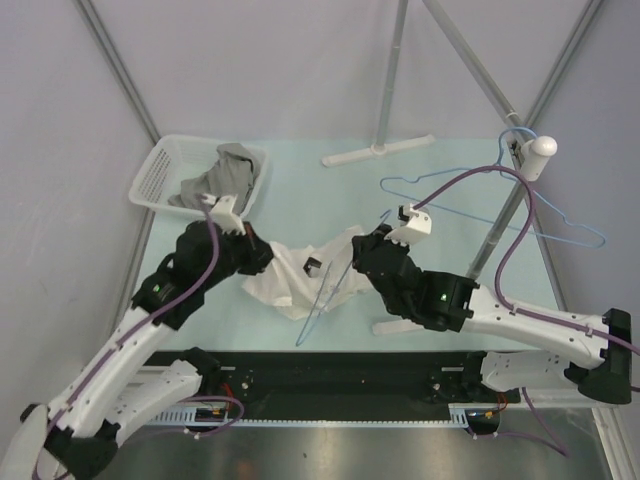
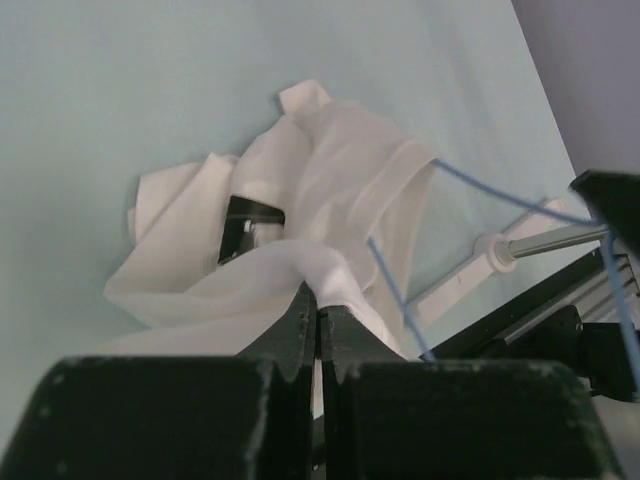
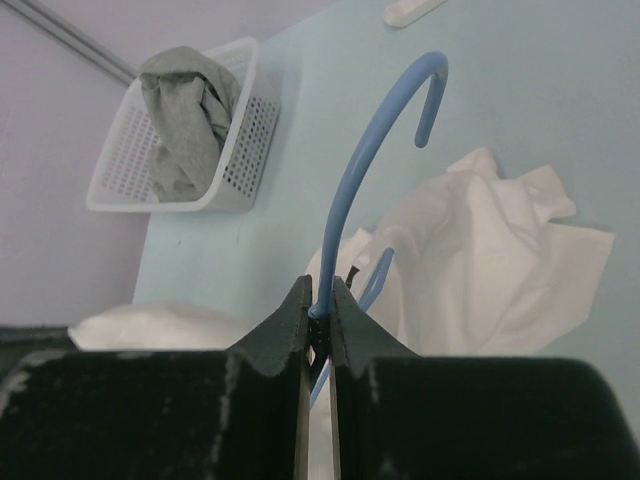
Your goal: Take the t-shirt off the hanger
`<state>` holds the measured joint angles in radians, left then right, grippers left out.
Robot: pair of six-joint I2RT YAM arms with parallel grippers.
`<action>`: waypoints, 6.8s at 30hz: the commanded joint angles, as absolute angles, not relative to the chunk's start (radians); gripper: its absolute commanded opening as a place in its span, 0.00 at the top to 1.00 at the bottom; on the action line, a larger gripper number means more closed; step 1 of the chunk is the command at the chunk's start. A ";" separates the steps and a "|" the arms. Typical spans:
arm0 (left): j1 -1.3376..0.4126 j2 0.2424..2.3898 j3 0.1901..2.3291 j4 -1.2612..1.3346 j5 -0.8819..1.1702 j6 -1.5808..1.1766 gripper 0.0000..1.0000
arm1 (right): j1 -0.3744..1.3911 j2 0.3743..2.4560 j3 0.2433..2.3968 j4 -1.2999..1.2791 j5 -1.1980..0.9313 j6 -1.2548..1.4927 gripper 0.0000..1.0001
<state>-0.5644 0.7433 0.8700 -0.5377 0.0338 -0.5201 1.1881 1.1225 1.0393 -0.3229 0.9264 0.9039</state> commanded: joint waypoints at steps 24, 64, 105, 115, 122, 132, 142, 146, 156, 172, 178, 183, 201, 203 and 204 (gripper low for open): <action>-0.647 0.735 1.026 -0.517 0.660 -0.390 0.10 | 1.246 1.201 1.124 -0.259 1.023 0.804 1.00; -1.259 0.770 1.196 -1.104 -0.578 -0.436 1.00 | 1.318 1.184 1.089 -0.295 0.824 0.631 0.16; -0.810 1.529 2.233 -0.856 0.568 0.314 1.00 | 1.669 1.012 0.864 -0.189 1.057 0.586 0.16; -0.810 1.686 2.270 -0.779 0.657 0.347 1.00 | 1.667 0.992 0.885 -0.213 1.085 0.595 0.17; -0.810 1.721 2.287 -0.773 0.686 0.356 1.00 | 1.667 0.985 0.884 -0.249 1.092 0.623 0.17; -0.808 1.730 2.215 -0.773 0.726 0.347 0.99 | 1.669 0.994 0.891 -0.268 1.103 0.641 0.17; -0.787 1.763 2.238 -0.796 0.745 0.304 1.00 | 1.670 0.993 0.890 -0.278 1.106 0.661 0.18; -0.779 1.761 2.232 -0.801 0.762 0.298 1.00 | 1.671 0.991 0.882 -0.287 1.111 0.676 0.18; -0.770 1.759 2.229 -0.815 0.749 0.295 1.00 | 1.671 0.991 0.882 -0.293 1.123 0.693 0.18; -0.617 1.387 1.967 -0.558 0.671 0.037 0.23 | 1.670 0.985 0.876 -0.340 1.155 0.752 0.18; -0.604 1.047 1.567 -0.491 0.235 -0.196 0.09 | 1.666 0.980 0.868 -0.374 1.169 0.795 0.18; -0.604 0.884 1.303 -0.584 0.146 -0.307 0.00 | 1.660 0.962 0.864 -0.422 1.173 0.840 0.18; -0.611 0.957 0.713 -0.381 0.006 -0.612 0.00 | 1.621 0.933 0.845 -0.499 1.155 0.965 0.18; -0.611 1.008 0.715 -0.296 0.090 -0.604 0.00 | 1.623 0.931 0.847 -0.503 1.157 0.969 0.18; -0.611 1.059 0.729 -0.278 0.104 -0.600 0.00 | 1.621 0.931 0.848 -0.505 1.155 0.969 0.18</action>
<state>-0.6086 0.9592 0.7227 -0.4770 0.0124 -0.5766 1.6230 0.9489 0.8436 -0.5049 1.1099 0.9142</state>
